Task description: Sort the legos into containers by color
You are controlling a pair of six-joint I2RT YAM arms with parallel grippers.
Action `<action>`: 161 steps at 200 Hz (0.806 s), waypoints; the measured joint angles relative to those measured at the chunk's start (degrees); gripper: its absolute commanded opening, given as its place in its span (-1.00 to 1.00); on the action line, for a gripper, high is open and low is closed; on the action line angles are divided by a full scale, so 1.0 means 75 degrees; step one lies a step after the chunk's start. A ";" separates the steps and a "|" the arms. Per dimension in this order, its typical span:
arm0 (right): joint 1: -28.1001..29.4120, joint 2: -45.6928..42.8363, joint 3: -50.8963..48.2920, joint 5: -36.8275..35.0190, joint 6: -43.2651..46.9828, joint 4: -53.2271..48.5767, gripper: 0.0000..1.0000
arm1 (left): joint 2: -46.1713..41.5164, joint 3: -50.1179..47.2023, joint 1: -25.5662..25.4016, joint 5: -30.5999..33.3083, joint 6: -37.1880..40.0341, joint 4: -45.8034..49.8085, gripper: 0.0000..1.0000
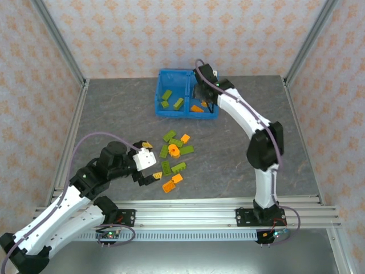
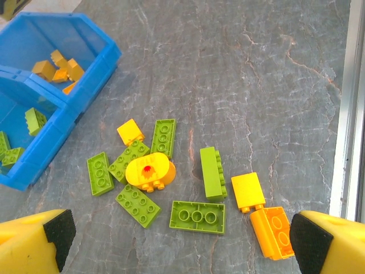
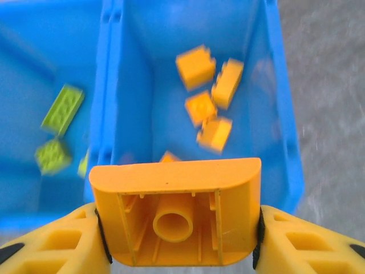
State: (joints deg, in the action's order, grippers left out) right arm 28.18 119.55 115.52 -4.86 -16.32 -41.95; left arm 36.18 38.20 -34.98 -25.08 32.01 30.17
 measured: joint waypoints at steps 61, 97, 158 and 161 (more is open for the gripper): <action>-0.0434 0.3485 0.3981 0.0291 0.0711 -0.1204 0.37 | -0.0052 -0.0073 0.0000 0.0009 -0.0087 -0.0009 1.00; -0.0428 0.3529 0.4115 0.0449 0.0860 -0.1510 0.43 | -0.0017 -0.0073 0.0000 0.0055 -0.0087 -0.0009 1.00; -0.0425 0.1763 0.2652 0.0842 0.0933 -0.1609 0.80 | 0.0221 -0.0073 0.0000 0.0058 -0.0087 -0.0006 1.00; -0.0425 0.1617 0.2498 0.0860 0.0938 -0.1580 0.79 | 0.0227 -0.0073 0.0000 0.0058 -0.0087 -0.0009 1.00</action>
State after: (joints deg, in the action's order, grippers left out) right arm 24.99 131.68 134.26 1.58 -9.28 -53.80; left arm 37.89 37.65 -34.98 -24.64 31.35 30.11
